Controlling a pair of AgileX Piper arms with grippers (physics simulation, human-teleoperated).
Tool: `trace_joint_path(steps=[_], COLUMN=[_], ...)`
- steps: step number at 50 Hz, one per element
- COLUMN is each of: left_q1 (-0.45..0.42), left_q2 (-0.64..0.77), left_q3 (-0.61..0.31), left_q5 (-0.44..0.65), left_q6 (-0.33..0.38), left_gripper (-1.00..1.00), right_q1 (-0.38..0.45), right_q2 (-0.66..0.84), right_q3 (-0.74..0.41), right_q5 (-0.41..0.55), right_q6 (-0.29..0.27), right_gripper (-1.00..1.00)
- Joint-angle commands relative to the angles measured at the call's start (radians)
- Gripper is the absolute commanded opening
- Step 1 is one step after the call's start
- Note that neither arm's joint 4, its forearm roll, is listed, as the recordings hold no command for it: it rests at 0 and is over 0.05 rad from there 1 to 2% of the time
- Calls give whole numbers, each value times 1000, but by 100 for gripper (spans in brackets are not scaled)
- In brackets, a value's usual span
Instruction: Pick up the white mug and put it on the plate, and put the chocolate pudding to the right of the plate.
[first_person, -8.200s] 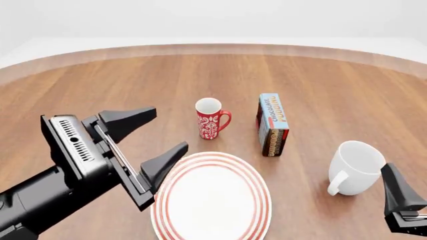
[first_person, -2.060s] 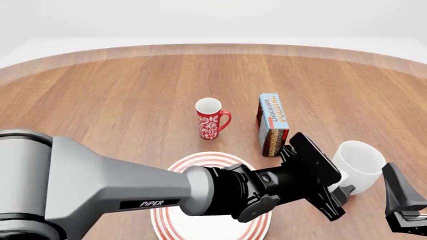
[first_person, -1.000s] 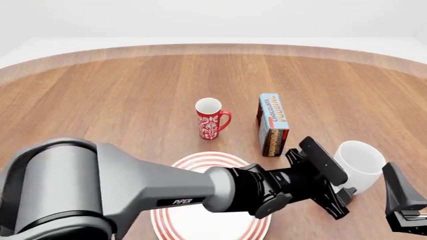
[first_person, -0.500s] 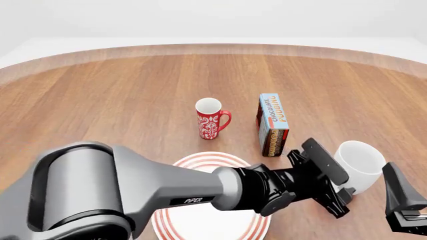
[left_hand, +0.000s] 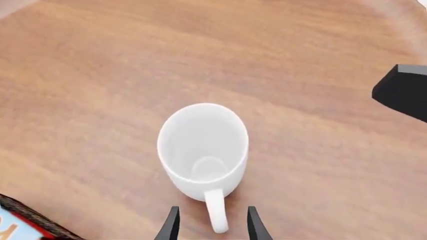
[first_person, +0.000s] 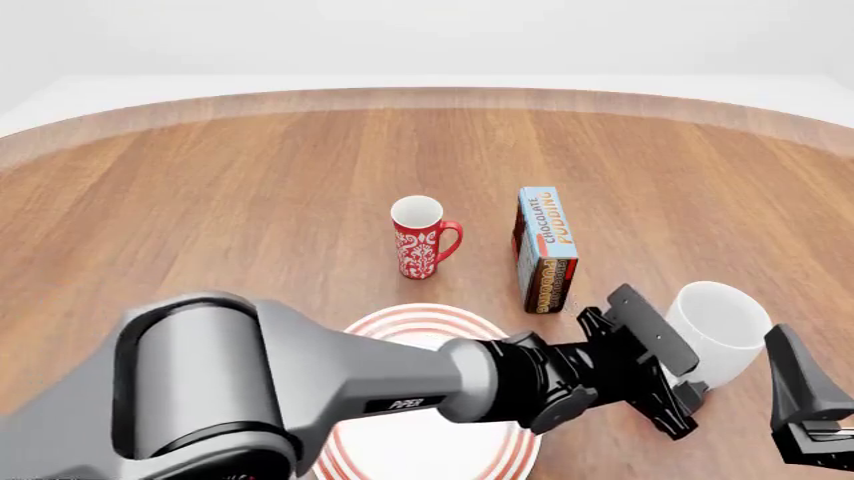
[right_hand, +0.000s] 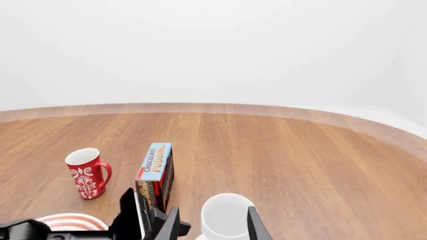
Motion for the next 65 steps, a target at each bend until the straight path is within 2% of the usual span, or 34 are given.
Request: trace_joint_path(steps=[1, 43, 44, 65], left_q1=[2, 1, 2, 16], left_q2=[27, 82, 82, 74], left_q3=[-27, -67, -67, -52], left_q5=[17, 44, 45, 32], left_q6=[1, -8, -9, -7], left_gripper=[100, 100, -100, -100], right_q1=[0, 0, 0, 0], right_q2=[0, 0, 0, 0], right_q3=[0, 0, 0, 0], right_q5=[0, 0, 0, 0], right_q6=[0, 0, 0, 0], right_gripper=[100, 100, 100, 100])
